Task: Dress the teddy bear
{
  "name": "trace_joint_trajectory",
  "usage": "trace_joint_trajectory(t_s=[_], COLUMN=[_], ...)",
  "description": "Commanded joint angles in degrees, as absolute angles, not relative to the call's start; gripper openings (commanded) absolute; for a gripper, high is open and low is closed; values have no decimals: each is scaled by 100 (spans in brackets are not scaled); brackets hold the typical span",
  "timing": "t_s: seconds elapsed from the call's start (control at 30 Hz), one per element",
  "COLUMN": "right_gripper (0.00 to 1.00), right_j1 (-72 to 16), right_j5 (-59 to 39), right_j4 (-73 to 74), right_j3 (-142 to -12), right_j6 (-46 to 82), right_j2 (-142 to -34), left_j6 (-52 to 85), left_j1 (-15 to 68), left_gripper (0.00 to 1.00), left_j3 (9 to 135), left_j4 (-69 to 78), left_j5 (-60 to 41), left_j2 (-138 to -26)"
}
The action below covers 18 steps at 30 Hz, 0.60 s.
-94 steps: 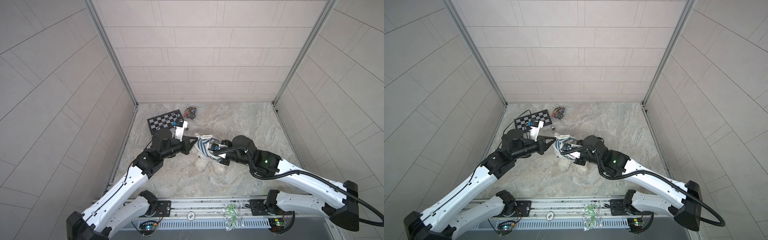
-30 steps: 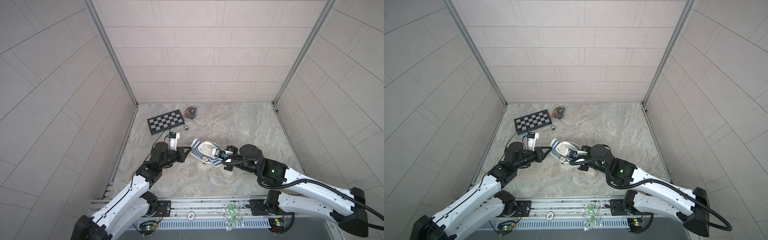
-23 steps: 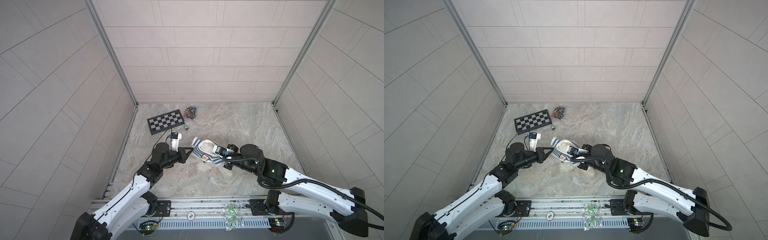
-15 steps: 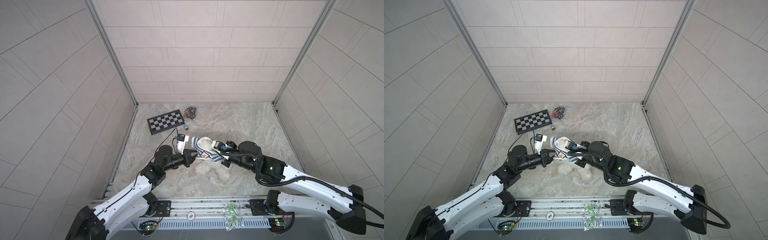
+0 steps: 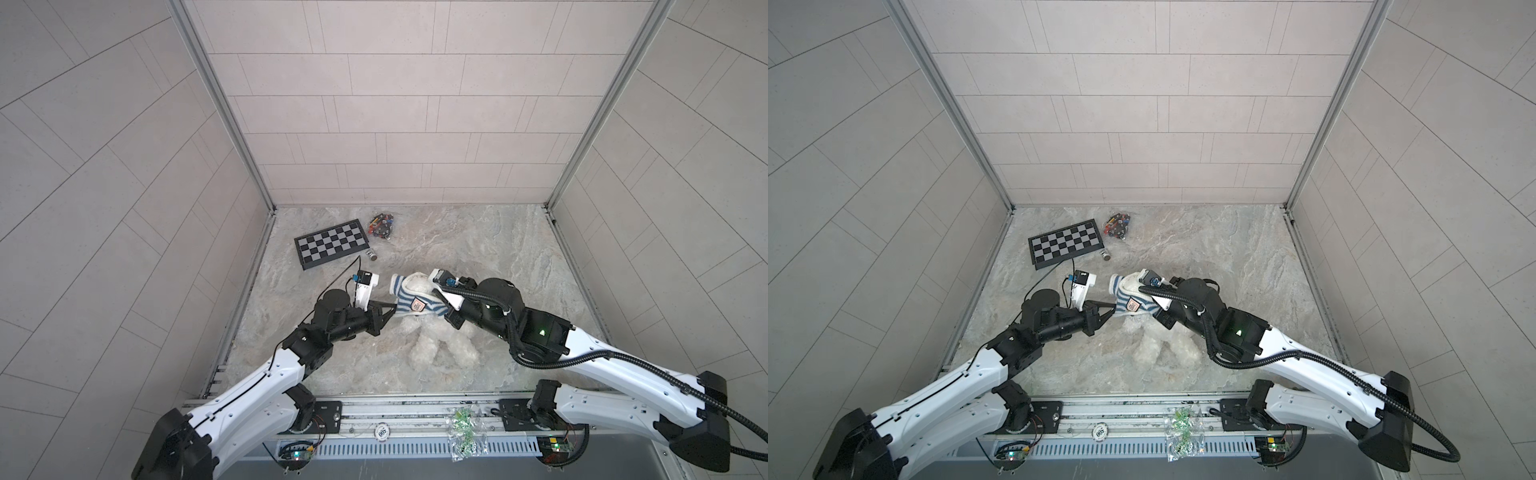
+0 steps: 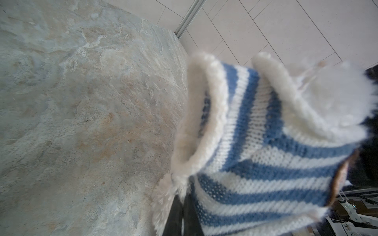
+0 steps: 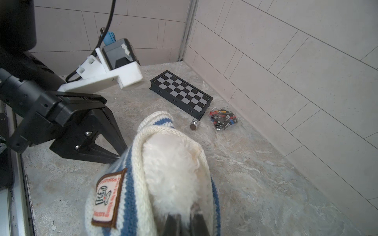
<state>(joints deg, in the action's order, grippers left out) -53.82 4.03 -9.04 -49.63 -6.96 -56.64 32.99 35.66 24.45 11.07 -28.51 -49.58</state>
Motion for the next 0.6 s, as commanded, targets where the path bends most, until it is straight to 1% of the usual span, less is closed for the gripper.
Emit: trace_joint_trajectory(t_s=[0.0,0.2,0.23,0.33,0.4,0.43,0.57], right_gripper=[0,0,0,0,0,0,0], right_j1=[-5335,-5335,-5335,-5335,-5282,-5197,-4778], right_j5=[509,118,29,-244,-252,-270,-606], right_j4=[-490,-365,-360,-433,-566,-674,-1044], right_j3=[-5229,-5222,-5212,-5238,-5300,-5361,-5614], right_j6=[-443,-234,-220,-224,-119,-5,519], right_j2=[-5693,-5779,-5766,-5740,-5752,-5778,-5940], left_j6=[3189,3008,2999,2855,2670,2552,2110], left_j1=[3647,3650,3648,3628,3590,3586,3586], left_gripper=[0,0,3,18,25,28,47], left_j3=[2749,2931,2944,3074,3176,3239,3330], left_j4=[1107,923,933,764,476,264,-329], left_j5=[-2900,-2602,-2519,-2319,-2190,-2060,-1602], left_j2=[-4798,-4892,-4888,-4822,-4713,-4609,-3986])
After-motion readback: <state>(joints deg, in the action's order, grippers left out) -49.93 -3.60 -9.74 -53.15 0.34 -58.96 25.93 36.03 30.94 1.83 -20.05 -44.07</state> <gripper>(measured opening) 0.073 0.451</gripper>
